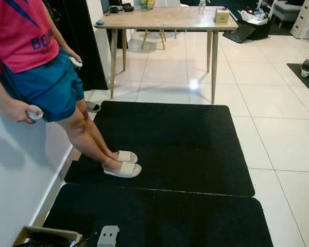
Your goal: Restocking fridge
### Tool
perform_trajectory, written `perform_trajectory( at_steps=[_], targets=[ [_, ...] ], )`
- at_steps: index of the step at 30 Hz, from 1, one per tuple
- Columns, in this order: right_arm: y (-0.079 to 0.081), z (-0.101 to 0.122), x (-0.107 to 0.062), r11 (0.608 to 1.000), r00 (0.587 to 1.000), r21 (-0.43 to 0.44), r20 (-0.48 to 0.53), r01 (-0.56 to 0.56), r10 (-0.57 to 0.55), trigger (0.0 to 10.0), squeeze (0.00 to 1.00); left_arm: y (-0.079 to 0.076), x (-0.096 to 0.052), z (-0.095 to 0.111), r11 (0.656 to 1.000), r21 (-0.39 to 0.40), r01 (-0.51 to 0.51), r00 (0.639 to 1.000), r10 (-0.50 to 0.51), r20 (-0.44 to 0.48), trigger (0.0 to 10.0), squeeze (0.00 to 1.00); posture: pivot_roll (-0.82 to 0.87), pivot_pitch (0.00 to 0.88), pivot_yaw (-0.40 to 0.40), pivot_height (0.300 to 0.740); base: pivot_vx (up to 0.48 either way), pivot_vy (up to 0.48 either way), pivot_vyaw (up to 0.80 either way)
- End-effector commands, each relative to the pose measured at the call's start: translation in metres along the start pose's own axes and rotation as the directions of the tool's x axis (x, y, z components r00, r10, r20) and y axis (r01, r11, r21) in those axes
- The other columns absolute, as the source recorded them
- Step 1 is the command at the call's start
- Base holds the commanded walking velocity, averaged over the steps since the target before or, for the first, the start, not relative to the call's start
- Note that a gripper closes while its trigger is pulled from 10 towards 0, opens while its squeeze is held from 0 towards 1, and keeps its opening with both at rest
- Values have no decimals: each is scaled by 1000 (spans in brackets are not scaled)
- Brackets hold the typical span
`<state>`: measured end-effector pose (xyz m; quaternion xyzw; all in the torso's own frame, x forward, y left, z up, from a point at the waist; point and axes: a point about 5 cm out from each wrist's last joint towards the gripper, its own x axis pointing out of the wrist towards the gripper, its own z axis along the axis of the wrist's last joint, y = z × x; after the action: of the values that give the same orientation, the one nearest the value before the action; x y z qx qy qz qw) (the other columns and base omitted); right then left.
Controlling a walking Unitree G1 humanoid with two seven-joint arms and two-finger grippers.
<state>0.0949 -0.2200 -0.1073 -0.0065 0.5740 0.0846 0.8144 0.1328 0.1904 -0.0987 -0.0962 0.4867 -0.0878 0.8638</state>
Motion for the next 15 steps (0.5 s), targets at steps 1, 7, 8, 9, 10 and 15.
perform_trajectory(
  at_steps=[1,7,8,9,10,15],
  targets=[
    [-2,-2,-1,1000,1000,-7,-7,4,-4,10000,0,0,-1,-3,1000,17,6,1000,-6,-14,10000,0,-1,0,-16,740,277,0,0],
    [-5,-1,-2,1000,1000,-10,-6,9,-9,10000,0,-1,0,-3,1000,12,10,1000,-10,-10,10000,0,-9,0,-15,740,293,0,0],
    [-6,0,-2,1000,1000,-10,-5,12,-12,10000,0,-2,0,-3,1000,12,12,1000,-12,-10,10000,0,-11,0,-13,740,315,0,0],
    [-6,0,-2,1000,1000,-10,-5,14,-14,10000,0,-2,0,-3,1000,11,13,1000,-13,-9,10000,0,-11,0,-13,740,315,0,0],
    [-6,0,-2,1000,1000,-10,-5,14,-14,10000,0,-2,0,-3,1000,11,13,1000,-13,-9,10000,0,-11,0,-13,740,315,0,0],
    [-5,0,-2,1000,1000,2,-6,17,-17,10000,0,-3,0,-4,1000,10,18,1000,-18,-12,10000,0,-17,0,-6,740,317,0,0]
  ],
)
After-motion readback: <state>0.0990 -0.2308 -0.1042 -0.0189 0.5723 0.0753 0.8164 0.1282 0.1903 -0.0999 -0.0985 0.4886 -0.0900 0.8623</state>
